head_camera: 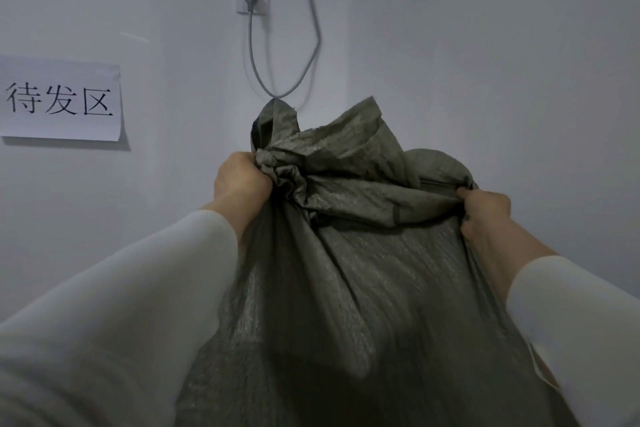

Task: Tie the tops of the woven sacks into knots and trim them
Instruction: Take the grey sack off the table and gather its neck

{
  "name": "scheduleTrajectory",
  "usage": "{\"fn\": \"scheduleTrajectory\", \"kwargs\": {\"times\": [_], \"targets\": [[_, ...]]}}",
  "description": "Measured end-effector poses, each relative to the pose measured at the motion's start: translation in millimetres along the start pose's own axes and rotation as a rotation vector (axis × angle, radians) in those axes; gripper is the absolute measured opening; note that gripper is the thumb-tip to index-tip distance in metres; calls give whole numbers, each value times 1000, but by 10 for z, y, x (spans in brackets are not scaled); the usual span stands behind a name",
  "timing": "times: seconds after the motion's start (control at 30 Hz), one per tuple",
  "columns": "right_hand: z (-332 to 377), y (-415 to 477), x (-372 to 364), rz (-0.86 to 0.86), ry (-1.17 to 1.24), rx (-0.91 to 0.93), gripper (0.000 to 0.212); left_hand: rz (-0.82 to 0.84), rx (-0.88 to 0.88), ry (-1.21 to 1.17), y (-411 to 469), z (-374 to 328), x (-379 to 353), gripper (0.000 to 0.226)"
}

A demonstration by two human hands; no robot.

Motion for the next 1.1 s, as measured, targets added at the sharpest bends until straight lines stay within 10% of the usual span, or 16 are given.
{"fn": "scheduleTrajectory", "kwargs": {"times": [1.1], "targets": [[2688,-3909,2522,41,-8,370,13,-151,-137,-166,-2973,-961,3763,16]]}}
Point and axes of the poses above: each hand's wrist, its own y-axis towards the middle knuckle, its own x-axis out of the back of the hand, z = x × y, the point moved 8 cm from there along y, towards the middle knuckle, and after that the axes turned 2 degrees about y, right-handed, at the moved point
